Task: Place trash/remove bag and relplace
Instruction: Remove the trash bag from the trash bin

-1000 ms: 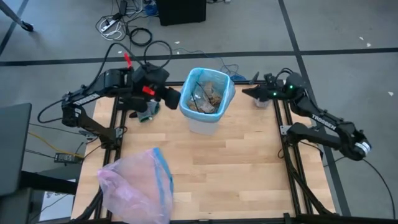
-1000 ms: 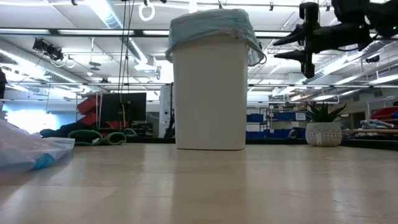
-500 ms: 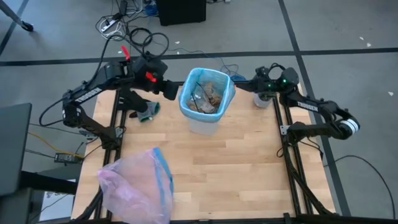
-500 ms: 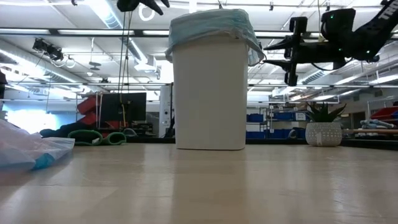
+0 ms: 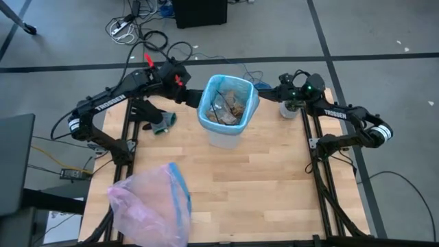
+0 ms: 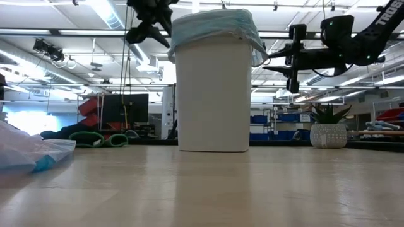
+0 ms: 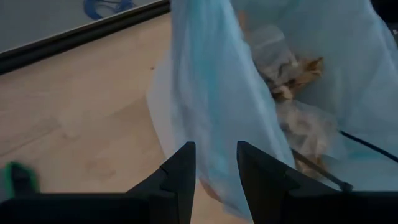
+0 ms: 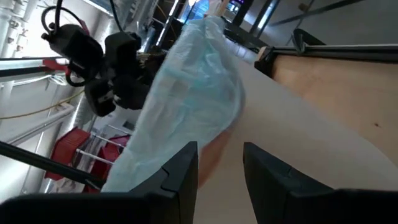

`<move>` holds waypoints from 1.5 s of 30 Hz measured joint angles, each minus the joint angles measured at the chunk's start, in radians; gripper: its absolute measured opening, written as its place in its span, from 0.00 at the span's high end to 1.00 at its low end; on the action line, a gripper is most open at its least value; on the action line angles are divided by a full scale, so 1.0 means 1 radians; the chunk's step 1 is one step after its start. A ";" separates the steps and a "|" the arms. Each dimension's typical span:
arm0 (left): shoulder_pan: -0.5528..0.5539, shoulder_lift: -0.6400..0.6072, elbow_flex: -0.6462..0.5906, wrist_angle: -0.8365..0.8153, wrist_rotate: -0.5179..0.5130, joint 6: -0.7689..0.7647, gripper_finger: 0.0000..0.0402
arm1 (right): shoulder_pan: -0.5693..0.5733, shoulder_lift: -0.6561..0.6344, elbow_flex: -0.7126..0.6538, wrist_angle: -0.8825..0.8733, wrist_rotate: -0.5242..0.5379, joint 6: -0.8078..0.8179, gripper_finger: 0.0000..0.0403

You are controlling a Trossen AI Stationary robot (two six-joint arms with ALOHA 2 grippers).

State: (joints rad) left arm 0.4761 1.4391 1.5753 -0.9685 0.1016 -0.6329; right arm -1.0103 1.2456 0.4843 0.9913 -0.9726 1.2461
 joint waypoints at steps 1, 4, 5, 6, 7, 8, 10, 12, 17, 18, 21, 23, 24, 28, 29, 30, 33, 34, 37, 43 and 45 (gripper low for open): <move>0.004 0.000 -0.004 0.006 0.008 0.001 0.69 | 0.000 0.004 0.000 0.000 0.000 -0.002 0.71; 0.013 0.000 -0.009 0.038 0.038 0.002 0.69 | 0.000 0.013 0.000 0.002 0.000 -0.009 0.71; 0.015 0.000 -0.009 0.045 0.049 0.004 0.69 | 0.000 0.015 0.000 0.002 0.000 -0.012 0.72; 0.015 0.000 -0.009 0.048 0.051 0.006 0.69 | 0.000 0.016 0.000 0.003 0.001 -0.014 0.73; 0.016 0.000 -0.009 0.050 0.051 0.007 0.69 | 0.000 0.016 0.000 0.003 0.000 -0.016 0.74; 0.017 0.000 -0.009 0.055 0.050 0.007 0.69 | 0.000 0.016 0.000 0.009 0.000 -0.016 0.76; 0.018 0.000 -0.009 0.060 0.050 0.010 0.69 | 0.001 0.016 0.005 0.022 0.000 -0.012 0.79; 0.017 0.000 -0.009 0.060 0.054 0.018 0.69 | 0.005 0.016 0.017 0.023 0.000 -0.012 0.81; 0.017 0.007 -0.009 0.060 0.061 0.020 0.69 | 0.020 0.016 0.064 0.008 0.002 -0.019 0.82; 0.017 0.008 -0.009 0.060 0.061 0.020 0.69 | 0.020 0.016 0.072 -0.013 0.001 -0.023 0.81; 0.017 0.007 -0.009 0.060 0.061 0.023 0.69 | 0.020 0.030 0.085 -0.045 0.001 -0.036 0.79; 0.017 0.007 -0.009 0.060 0.069 0.023 0.69 | 0.021 0.046 0.087 -0.050 0.001 -0.036 0.79; 0.017 0.007 -0.009 0.059 0.074 0.023 0.69 | 0.022 0.055 0.087 -0.053 0.001 -0.036 0.79; 0.017 0.007 -0.009 0.059 0.080 0.025 0.69 | 0.036 0.078 0.087 -0.054 0.000 -0.036 0.81; 0.017 0.007 -0.009 0.059 0.081 0.026 0.69 | 0.041 0.079 0.087 -0.056 0.001 -0.038 0.81; 0.017 0.007 -0.009 0.059 0.081 0.027 0.69 | 0.045 0.079 0.087 -0.057 0.003 -0.044 0.82; 0.016 0.007 -0.009 0.059 0.083 0.039 0.69 | 0.053 0.079 0.087 -0.055 0.009 -0.046 0.82; 0.016 0.007 -0.009 0.058 0.084 0.047 0.69 | 0.053 0.079 0.087 -0.060 0.009 -0.046 0.82; 0.016 0.007 -0.009 0.058 0.084 0.056 0.69 | 0.053 0.079 0.087 -0.076 0.012 -0.059 0.87; 0.027 0.007 -0.009 0.055 0.098 0.085 0.69 | 0.052 0.079 0.087 -0.081 0.019 -0.088 0.99; 0.033 0.007 -0.009 0.049 0.100 0.103 0.69 | 0.051 0.077 0.087 -0.083 0.019 -0.088 1.00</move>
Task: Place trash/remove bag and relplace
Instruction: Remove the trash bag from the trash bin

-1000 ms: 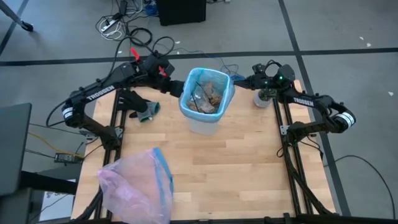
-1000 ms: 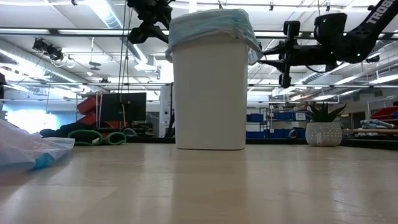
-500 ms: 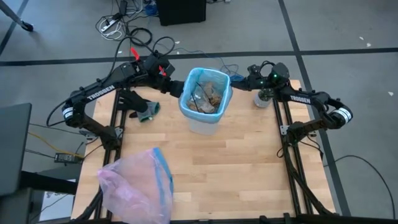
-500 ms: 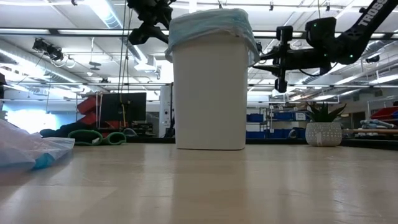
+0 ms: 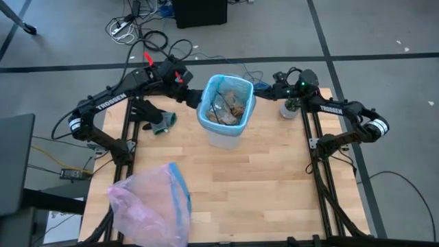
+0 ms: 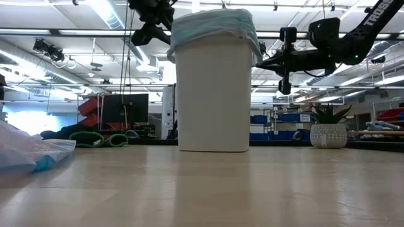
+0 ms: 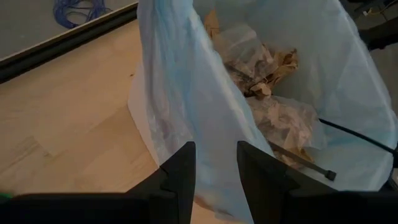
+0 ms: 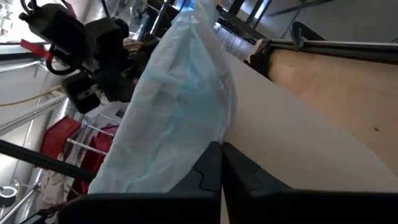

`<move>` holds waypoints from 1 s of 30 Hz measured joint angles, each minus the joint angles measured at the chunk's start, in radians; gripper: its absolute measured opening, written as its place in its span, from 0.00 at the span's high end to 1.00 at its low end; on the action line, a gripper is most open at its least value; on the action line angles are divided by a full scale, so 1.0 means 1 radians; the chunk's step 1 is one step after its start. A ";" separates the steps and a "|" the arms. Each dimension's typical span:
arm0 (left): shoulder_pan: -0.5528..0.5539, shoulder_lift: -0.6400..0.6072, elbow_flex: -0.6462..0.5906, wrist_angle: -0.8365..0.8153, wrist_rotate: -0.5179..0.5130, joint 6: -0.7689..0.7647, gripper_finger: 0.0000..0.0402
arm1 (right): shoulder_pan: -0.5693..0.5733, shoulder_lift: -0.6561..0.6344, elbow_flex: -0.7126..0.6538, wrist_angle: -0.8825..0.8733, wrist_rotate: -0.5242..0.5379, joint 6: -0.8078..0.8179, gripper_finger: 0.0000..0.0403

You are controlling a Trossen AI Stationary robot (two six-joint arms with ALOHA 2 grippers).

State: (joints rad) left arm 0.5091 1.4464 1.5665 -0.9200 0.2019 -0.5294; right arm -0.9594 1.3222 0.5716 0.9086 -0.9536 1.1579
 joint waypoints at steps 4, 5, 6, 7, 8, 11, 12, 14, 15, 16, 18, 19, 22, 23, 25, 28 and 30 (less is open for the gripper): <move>0.014 0.000 0.000 -0.049 0.002 0.034 0.69 | -0.016 -0.031 0.000 -0.001 -0.017 0.014 1.00; 0.018 0.000 0.000 -0.065 0.002 0.047 0.69 | -0.025 -0.045 0.000 -0.002 -0.023 0.018 1.00; 0.021 0.000 0.000 -0.083 0.001 0.056 0.69 | -0.035 -0.060 0.000 -0.010 -0.027 0.022 1.00; 0.023 0.000 0.000 -0.098 -0.004 0.064 0.69 | -0.047 -0.077 0.000 -0.022 -0.033 0.024 1.00; 0.025 0.000 0.000 -0.108 -0.010 0.077 0.69 | -0.061 -0.096 0.000 -0.045 -0.039 0.024 1.00; 0.028 0.000 0.000 -0.117 -0.026 0.101 0.69 | -0.107 -0.161 0.000 -0.170 -0.060 -0.022 1.00; 0.028 0.000 0.000 -0.118 -0.033 0.108 0.69 | -0.121 -0.184 0.000 -0.230 -0.065 -0.047 1.00; 0.028 0.000 0.000 -0.118 -0.042 0.121 0.69 | -0.145 -0.232 0.000 -0.340 -0.068 -0.101 1.00; 0.028 0.000 0.000 -0.118 -0.043 0.130 0.69 | -0.154 -0.256 0.000 -0.381 -0.071 -0.116 1.00; 0.028 0.000 0.000 -0.118 -0.043 0.135 0.69 | -0.161 -0.281 -0.001 -0.411 -0.072 -0.126 1.00; 0.028 0.000 0.000 -0.118 -0.044 0.137 0.69 | -0.168 -0.334 -0.001 -0.433 -0.073 -0.127 1.00; 0.028 0.000 0.000 -0.118 -0.044 0.139 0.69 | -0.170 -0.360 -0.001 -0.432 -0.073 -0.117 1.00; 0.028 0.000 0.000 -0.118 -0.043 0.159 0.69 | -0.171 -0.422 -0.001 -0.430 -0.066 -0.092 1.00; 0.028 0.000 0.000 -0.117 -0.043 0.162 0.69 | -0.171 -0.431 -0.001 -0.439 -0.064 -0.090 1.00; 0.028 0.000 0.000 -0.103 -0.044 0.174 0.69 | -0.162 -0.432 -0.001 -0.486 -0.029 -0.127 1.00; 0.028 0.000 0.000 -0.066 -0.043 0.182 0.69 | -0.140 -0.405 -0.001 -0.541 0.057 -0.219 0.98; 0.028 0.000 0.000 -0.061 -0.042 0.185 0.69 | -0.136 -0.378 -0.001 -0.513 0.068 -0.221 0.92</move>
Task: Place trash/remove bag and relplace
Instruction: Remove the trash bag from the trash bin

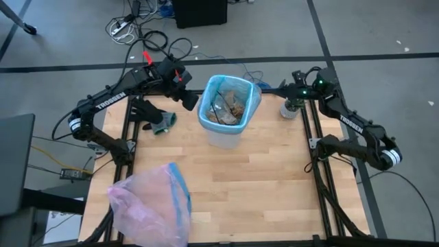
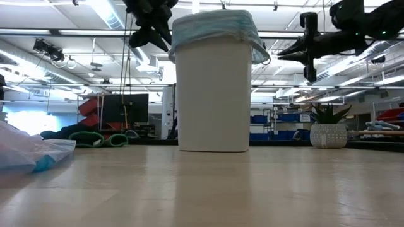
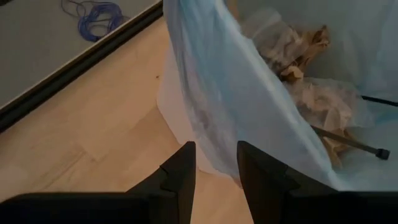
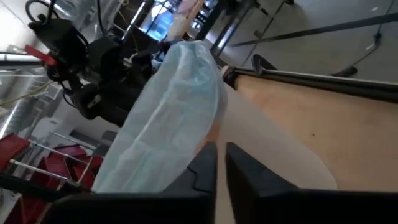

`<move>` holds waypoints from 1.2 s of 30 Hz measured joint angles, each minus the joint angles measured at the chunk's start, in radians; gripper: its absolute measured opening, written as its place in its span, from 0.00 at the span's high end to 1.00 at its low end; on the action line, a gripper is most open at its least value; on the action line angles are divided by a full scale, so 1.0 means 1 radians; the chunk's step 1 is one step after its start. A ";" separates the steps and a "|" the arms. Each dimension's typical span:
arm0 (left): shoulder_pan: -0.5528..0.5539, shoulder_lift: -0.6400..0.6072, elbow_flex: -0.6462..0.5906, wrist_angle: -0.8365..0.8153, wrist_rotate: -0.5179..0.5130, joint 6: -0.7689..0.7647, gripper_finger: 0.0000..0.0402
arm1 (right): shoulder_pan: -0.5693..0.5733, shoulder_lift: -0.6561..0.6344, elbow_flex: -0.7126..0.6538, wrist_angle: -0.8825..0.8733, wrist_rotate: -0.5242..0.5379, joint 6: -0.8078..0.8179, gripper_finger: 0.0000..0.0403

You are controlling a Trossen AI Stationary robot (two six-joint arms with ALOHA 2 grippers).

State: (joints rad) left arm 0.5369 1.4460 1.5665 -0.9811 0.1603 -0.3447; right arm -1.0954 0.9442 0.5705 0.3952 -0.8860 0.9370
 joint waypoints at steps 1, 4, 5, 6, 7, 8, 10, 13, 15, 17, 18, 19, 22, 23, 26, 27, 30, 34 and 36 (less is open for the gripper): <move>0.000 0.000 0.000 -0.002 0.003 0.002 0.69 | 0.004 0.013 0.000 0.021 0.000 0.011 0.88; 0.000 0.000 0.000 -0.026 0.009 0.016 0.69 | 0.022 0.049 0.000 0.057 0.002 0.030 0.73; 0.000 0.000 0.000 -0.033 0.009 0.023 0.69 | 0.028 0.062 0.000 0.057 0.005 0.036 0.68; 0.000 0.000 0.000 -0.040 0.009 0.026 0.69 | 0.034 0.074 0.000 0.059 0.009 0.038 0.62; 0.000 0.000 0.000 -0.048 0.009 0.028 0.69 | 0.042 0.085 0.000 0.063 0.011 0.039 0.58; 0.000 0.000 0.000 -0.054 0.009 0.032 0.69 | 0.051 0.095 0.000 0.066 0.014 0.044 0.54; 0.000 0.000 0.000 -0.061 0.002 0.050 0.69 | 0.068 0.117 0.000 0.080 0.023 0.051 0.48; 0.000 -0.001 0.000 -0.077 -0.021 0.058 0.69 | 0.090 0.138 0.000 0.136 0.024 0.083 0.47; 0.000 -0.001 0.000 -0.080 -0.029 0.073 0.69 | 0.100 0.146 0.000 0.168 0.031 0.103 0.49; 0.004 -0.001 0.000 -0.082 -0.032 0.079 0.69 | 0.105 0.152 0.000 0.181 0.040 0.110 0.53; 0.006 -0.001 0.000 -0.085 -0.031 0.080 0.69 | 0.105 0.152 0.000 0.181 0.042 0.113 0.55; 0.009 -0.001 0.000 -0.089 -0.032 0.080 0.69 | 0.105 0.152 0.000 0.181 0.044 0.113 0.58; 0.021 -0.001 0.000 -0.087 -0.032 0.083 0.69 | 0.105 0.152 0.000 0.180 0.045 0.113 0.67; 0.026 -0.001 0.000 -0.086 -0.032 0.083 0.69 | 0.105 0.152 0.000 0.180 0.045 0.112 0.70; 0.037 -0.001 0.000 -0.086 -0.032 0.083 0.69 | 0.105 0.152 0.000 0.180 0.052 0.108 0.79; 0.039 -0.001 0.000 -0.086 -0.031 0.084 0.69 | 0.105 0.152 0.000 0.182 0.053 0.108 0.80; 0.040 -0.001 0.000 -0.086 -0.031 0.090 0.69 | 0.107 0.152 0.000 0.194 0.055 0.108 0.83; 0.040 -0.001 0.000 -0.083 -0.031 0.091 0.69 | 0.120 0.151 0.000 0.194 0.072 0.108 0.81; 0.040 -0.001 0.000 -0.080 -0.031 0.091 0.69 | 0.126 0.151 0.000 0.194 0.080 0.107 0.79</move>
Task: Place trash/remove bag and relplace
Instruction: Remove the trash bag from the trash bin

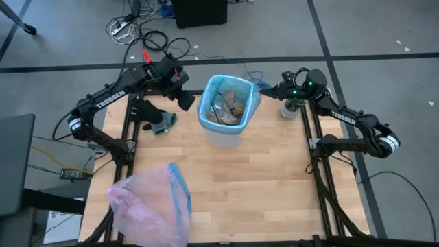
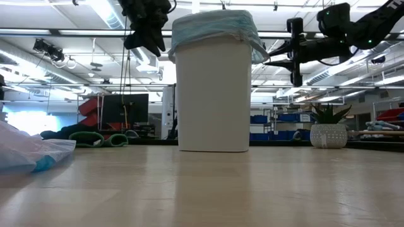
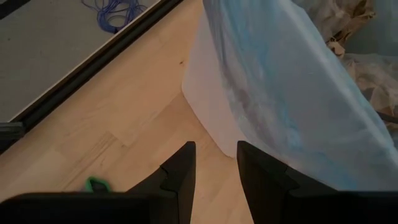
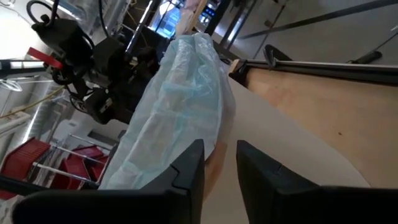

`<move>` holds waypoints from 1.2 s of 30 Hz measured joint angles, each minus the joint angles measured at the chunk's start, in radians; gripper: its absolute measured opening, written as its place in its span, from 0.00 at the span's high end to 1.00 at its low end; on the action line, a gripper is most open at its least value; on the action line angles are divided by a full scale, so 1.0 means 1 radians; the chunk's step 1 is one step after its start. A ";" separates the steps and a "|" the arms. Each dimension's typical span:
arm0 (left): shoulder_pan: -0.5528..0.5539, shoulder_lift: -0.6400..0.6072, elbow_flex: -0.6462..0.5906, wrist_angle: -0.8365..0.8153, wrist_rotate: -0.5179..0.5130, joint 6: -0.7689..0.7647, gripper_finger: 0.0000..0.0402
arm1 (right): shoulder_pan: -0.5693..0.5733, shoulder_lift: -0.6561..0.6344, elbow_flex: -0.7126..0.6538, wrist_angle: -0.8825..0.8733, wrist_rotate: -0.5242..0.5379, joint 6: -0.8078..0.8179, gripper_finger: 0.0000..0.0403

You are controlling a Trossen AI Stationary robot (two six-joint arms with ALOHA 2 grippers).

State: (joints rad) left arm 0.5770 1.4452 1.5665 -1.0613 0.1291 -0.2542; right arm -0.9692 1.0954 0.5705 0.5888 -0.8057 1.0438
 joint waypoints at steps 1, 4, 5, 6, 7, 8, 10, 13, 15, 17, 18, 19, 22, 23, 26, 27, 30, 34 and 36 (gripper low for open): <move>0.000 0.000 0.000 0.002 0.000 0.000 0.69 | 0.002 0.000 0.000 0.000 0.002 0.000 0.77; 0.000 0.000 0.000 0.002 0.000 0.004 0.69 | 0.009 0.000 0.000 -0.003 0.004 0.000 0.74; 0.000 0.000 0.000 0.002 0.001 0.007 0.69 | 0.012 0.000 0.000 -0.006 0.007 0.000 0.73; 0.000 0.000 0.000 0.002 0.001 0.008 0.69 | 0.013 0.000 0.000 -0.012 0.009 0.000 0.73; 0.000 0.000 0.000 0.002 0.001 0.008 0.69 | 0.013 0.000 0.000 -0.017 0.010 0.000 0.74; 0.000 0.000 0.000 0.002 0.001 0.008 0.69 | 0.013 0.000 0.000 -0.023 0.010 -0.001 0.75; 0.000 0.000 0.000 0.003 0.001 0.008 0.69 | 0.014 0.007 0.000 -0.027 0.010 -0.006 0.80; 0.000 0.000 0.000 0.003 0.003 0.008 0.69 | 0.014 0.025 0.000 -0.030 0.005 -0.036 0.92; 0.000 0.000 0.000 0.003 0.003 0.011 0.69 | 0.020 0.032 0.000 -0.024 0.005 -0.064 0.98; 0.000 0.000 0.000 0.002 0.003 0.014 0.69 | 0.021 0.033 0.000 -0.023 0.018 -0.067 0.99; 0.000 0.000 0.000 0.001 0.003 0.015 0.69 | 0.021 0.032 0.000 -0.020 0.026 -0.069 0.99; -0.001 0.000 0.000 -0.002 0.000 0.017 0.69 | 0.021 0.029 0.000 -0.020 0.039 -0.070 1.00; -0.001 0.000 0.000 -0.021 -0.018 0.026 0.69 | 0.021 0.001 0.000 -0.021 0.098 -0.081 1.00; -0.001 0.000 0.000 -0.026 -0.027 0.031 0.69 | 0.020 -0.010 0.000 -0.023 0.117 -0.089 1.00; -0.001 0.000 0.000 -0.048 -0.049 0.038 0.69 | 0.020 -0.058 0.000 -0.085 0.186 -0.133 1.00; -0.001 0.000 0.000 -0.053 -0.053 0.039 0.69 | 0.020 -0.079 0.000 -0.115 0.210 -0.155 1.00; 0.000 0.000 0.000 -0.052 -0.066 0.041 0.69 | 0.028 -0.145 0.000 -0.218 0.277 -0.223 1.00; 0.008 0.000 0.000 -0.049 -0.084 0.041 0.69 | 0.063 -0.247 0.000 -0.330 0.418 -0.316 1.00; 0.013 0.000 0.000 -0.046 -0.084 0.041 0.69 | 0.085 -0.297 0.000 -0.364 0.499 -0.370 1.00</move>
State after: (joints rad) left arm 0.5900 1.4456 1.5665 -1.1069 0.0448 -0.2131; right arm -0.8844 0.7981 0.5705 0.2251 -0.3067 0.6736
